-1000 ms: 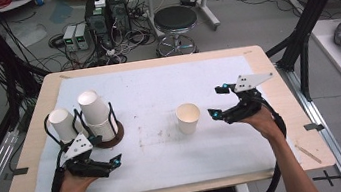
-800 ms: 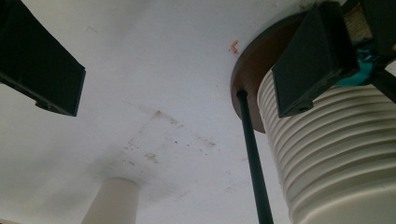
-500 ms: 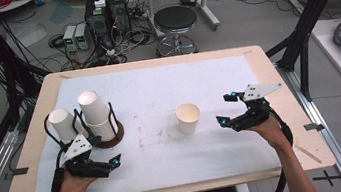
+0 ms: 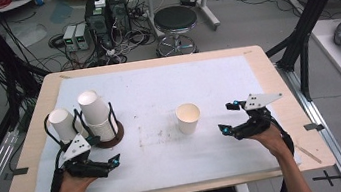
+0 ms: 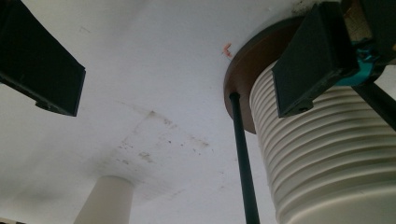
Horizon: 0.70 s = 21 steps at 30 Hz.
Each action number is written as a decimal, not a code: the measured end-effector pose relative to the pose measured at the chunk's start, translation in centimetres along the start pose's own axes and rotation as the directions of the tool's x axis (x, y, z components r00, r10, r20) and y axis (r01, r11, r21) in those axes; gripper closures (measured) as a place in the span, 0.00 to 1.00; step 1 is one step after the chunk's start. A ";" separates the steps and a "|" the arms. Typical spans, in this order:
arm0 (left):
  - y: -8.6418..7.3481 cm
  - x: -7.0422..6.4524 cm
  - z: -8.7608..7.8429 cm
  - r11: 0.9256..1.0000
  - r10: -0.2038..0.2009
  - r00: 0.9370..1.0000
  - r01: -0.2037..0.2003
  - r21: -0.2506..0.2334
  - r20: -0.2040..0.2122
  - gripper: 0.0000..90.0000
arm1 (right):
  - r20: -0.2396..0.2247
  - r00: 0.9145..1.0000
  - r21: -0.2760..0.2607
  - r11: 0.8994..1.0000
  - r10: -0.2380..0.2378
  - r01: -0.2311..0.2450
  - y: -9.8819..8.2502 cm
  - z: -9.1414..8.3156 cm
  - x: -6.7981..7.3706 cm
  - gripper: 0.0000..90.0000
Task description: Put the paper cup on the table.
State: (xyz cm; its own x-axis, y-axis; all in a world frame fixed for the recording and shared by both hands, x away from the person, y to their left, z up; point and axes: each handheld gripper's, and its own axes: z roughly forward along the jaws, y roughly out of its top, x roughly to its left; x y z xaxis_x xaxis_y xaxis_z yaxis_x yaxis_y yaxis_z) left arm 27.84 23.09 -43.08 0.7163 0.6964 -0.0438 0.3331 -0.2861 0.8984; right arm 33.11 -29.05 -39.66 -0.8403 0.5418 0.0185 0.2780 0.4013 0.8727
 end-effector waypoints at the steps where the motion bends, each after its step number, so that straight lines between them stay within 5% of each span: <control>1: 0.0 0.0 0.0 1.000 0.000 1.000 0.000 0.000 -0.003 0.03 | 0.000 1.000 0.001 1.000 0.001 -0.001 -0.2 0.0 0.0 0.16; 21: -0.5 0.0 -0.3 1.000 -0.016 1.000 0.015 -0.027 -0.012 0.03 | 0.023 0.999 0.073 0.997 0.023 -0.024 -2.6 0.8 0.4 0.16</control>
State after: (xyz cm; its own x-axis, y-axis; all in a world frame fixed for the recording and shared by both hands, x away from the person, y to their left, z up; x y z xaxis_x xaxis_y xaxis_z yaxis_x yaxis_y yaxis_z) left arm 27.49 23.46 -43.38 0.7034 0.7088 -0.0524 0.3274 -0.2577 0.9090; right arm 32.47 -29.28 -42.28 -0.8230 0.5674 0.0271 0.3315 0.4409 0.8341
